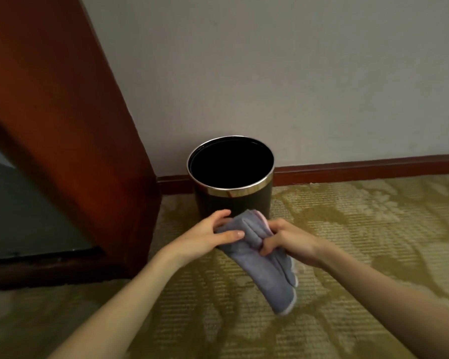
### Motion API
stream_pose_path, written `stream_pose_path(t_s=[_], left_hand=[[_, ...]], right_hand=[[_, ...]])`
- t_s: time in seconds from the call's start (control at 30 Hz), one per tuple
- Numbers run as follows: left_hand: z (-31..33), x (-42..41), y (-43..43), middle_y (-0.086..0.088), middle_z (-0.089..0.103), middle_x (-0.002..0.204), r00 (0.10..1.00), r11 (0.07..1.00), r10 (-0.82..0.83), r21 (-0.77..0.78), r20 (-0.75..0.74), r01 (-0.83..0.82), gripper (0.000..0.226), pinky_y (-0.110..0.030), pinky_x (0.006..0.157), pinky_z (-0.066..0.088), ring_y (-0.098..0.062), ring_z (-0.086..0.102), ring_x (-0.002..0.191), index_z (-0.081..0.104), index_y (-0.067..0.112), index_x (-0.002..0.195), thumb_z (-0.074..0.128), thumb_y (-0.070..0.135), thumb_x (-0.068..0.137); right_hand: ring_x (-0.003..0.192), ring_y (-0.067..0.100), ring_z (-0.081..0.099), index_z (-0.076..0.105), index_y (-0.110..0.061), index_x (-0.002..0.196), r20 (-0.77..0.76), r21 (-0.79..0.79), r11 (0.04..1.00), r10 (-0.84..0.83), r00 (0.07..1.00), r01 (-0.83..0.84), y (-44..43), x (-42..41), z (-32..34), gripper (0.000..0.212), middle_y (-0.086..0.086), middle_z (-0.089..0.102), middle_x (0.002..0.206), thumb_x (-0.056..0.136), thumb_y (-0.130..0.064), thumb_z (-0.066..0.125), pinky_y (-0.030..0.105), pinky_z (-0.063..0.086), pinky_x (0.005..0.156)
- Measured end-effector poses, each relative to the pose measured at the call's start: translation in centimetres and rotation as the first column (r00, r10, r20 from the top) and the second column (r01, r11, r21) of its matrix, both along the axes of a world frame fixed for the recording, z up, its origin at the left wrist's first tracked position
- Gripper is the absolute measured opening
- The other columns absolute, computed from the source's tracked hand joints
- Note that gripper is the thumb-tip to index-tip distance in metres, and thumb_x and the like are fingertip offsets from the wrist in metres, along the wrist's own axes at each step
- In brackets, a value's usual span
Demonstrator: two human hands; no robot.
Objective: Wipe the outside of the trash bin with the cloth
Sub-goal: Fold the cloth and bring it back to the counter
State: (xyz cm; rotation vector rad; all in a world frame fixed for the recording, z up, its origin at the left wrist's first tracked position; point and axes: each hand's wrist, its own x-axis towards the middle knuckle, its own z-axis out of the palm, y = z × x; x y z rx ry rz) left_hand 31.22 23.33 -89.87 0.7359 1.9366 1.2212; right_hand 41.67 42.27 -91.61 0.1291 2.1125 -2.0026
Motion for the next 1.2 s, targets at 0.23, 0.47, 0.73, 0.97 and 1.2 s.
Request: stream_pose_path(t_s=[0.23, 0.47, 0.73, 0.97, 1.2], left_hand=[[3.6, -1.0, -2.0, 0.000, 0.068, 0.109, 0.976, 0.958, 0.214, 0.204, -0.049, -0.200, 0.040, -0.012, 0.081, 0.049, -0.005, 0.063, 0.103, 0.060, 0.019, 0.113, 0.074, 0.011, 0.076], [12.9, -3.9, -3.2, -0.009, 0.069, 0.104, 0.896, 0.923, 0.341, 0.282, -0.283, -0.262, 0.028, -0.025, 0.089, 0.048, -0.014, 0.064, 0.098, 0.062, 0.005, 0.110, 0.068, 0.006, 0.082], [27.7, -7.0, -3.6, -0.013, 0.068, 0.103, 0.774, 0.838, 0.530, 0.355, -0.346, -0.415, 0.023, -0.033, 0.090, 0.048, -0.018, 0.063, 0.096, 0.061, 0.008, 0.103, 0.066, 0.000, 0.082], [43.1, -8.2, -3.3, -0.009, 0.068, 0.104, 0.743, 0.801, 0.573, 0.428, -0.344, -0.419, 0.023, -0.041, 0.090, 0.051, -0.023, 0.064, 0.100, 0.061, 0.013, 0.107, 0.066, 0.011, 0.084], [57.6, -8.0, -2.6, -0.001, 0.065, 0.107, 0.696, 0.748, 0.635, 0.492, -0.336, -0.445, 0.022, -0.027, 0.088, 0.049, -0.009, 0.061, 0.100, 0.058, 0.016, 0.111, 0.061, 0.015, 0.089]], right_hand=[[0.085, 0.013, 0.063, 0.064, -0.014, 0.108, -0.020, 0.027, 0.989, 0.148, 0.989, -0.148, -2.8, -3.4, 3.3, 0.052, -0.001, 0.069, 0.087, 0.057, -0.002, 0.058, 0.025, 0.047, 0.069], [0.084, 0.017, 0.058, 0.065, -0.008, 0.085, 0.010, 0.200, 0.954, 0.228, 0.974, -0.225, -3.8, -9.5, 12.2, 0.035, 0.005, 0.063, 0.082, 0.052, -0.014, 0.058, 0.036, 0.044, 0.078], [0.078, 0.010, 0.060, 0.063, -0.019, 0.084, 0.103, 0.328, 0.869, 0.356, 0.929, -0.370, -3.8, -15.6, 27.6, 0.021, -0.004, 0.064, 0.081, 0.063, -0.020, 0.064, 0.017, 0.048, 0.071], [0.108, 0.009, 0.059, 0.056, -0.024, 0.119, 0.075, 0.276, 0.927, 0.244, 0.967, -0.256, -0.8, -15.4, 40.4, 0.064, -0.007, 0.065, 0.117, 0.062, -0.020, 0.083, 0.023, 0.045, 0.093], [0.097, 0.016, 0.059, 0.057, -0.015, 0.104, -0.018, 0.096, 0.991, -0.090, 0.996, 0.091, 2.6, -13.9, 55.0, 0.054, 0.005, 0.064, 0.100, 0.056, -0.004, 0.078, 0.026, 0.048, 0.083]])
